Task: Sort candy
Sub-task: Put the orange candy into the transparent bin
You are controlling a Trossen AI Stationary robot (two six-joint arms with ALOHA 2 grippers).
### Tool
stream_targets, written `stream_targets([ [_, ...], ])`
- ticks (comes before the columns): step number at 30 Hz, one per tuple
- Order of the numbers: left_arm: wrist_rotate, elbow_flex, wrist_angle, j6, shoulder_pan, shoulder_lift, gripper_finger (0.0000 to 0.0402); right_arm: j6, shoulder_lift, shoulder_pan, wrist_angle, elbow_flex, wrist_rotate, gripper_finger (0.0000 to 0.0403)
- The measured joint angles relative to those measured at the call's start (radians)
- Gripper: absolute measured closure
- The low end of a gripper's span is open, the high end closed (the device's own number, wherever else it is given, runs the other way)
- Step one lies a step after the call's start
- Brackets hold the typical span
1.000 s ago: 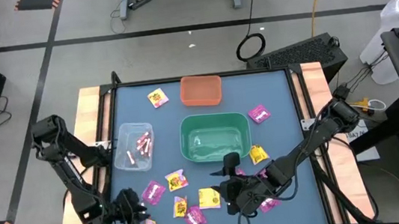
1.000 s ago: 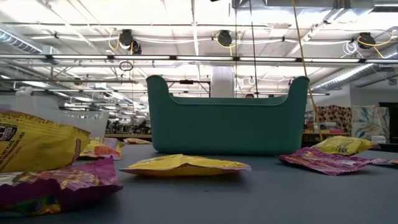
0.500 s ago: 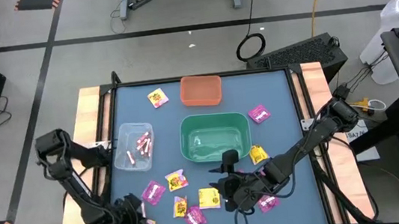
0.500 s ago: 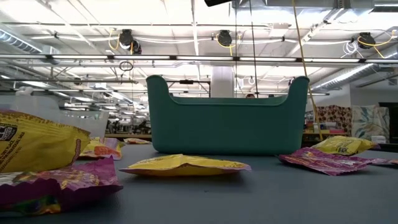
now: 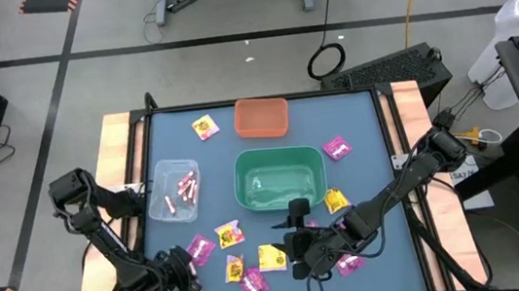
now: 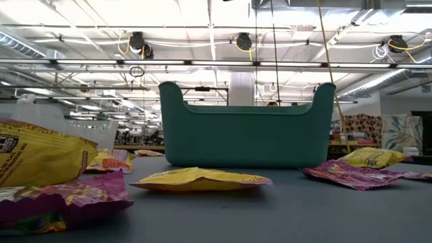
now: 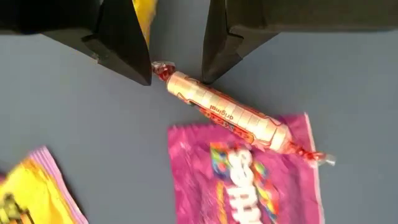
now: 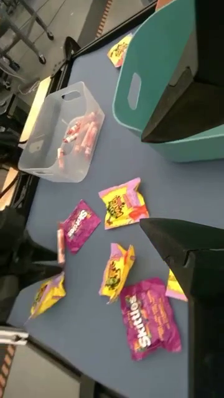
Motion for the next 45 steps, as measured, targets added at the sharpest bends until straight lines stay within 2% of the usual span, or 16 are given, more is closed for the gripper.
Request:
stream_targets([
  [11, 0.009, 0.000, -0.021, -0.052, 0.016, 0.000, 0.0249, 0.003, 0.000, 0.040, 0.000, 0.000, -0.001, 0.0204],
  [17, 0.110, 0.001, -0.052, -0.108, 0.003, -0.012, 0.0249, 0.003, 0.000, 0.042, -0.001, 0.000, -0.001, 0.0204],
  [20, 0.113, 0.040, -0.122, -0.132, -0.002, -0.020, 0.0249, 0.003, 0.000, 0.042, -0.002, 0.000, -0.001, 0.0204],
  [23, 0.101, 0.108, -0.266, -0.156, 0.000, -0.023, 0.0249, 0.002, 0.000, 0.042, -0.002, 0.000, 0.001, 0.0204],
  [26, 0.026, 0.141, -0.366, -0.166, 0.003, -0.024, 0.0249, 0.002, 0.000, 0.042, -0.002, 0.000, 0.001, 0.0204],
  [28, -0.044, 0.142, -0.361, -0.166, 0.003, -0.024, 0.0249, 0.002, 0.000, 0.041, -0.002, 0.000, 0.001, 0.0204],
  [30, -0.071, 0.142, -0.362, -0.171, 0.006, -0.015, 0.0249, 0.002, 0.000, 0.039, -0.002, 0.000, 0.001, 0.0204],
  [45, -0.008, 0.135, -0.276, -0.184, 0.011, 0.116, 0.0249, 0.002, 0.001, 0.039, -0.002, 0.000, 0.002, 0.0204],
])
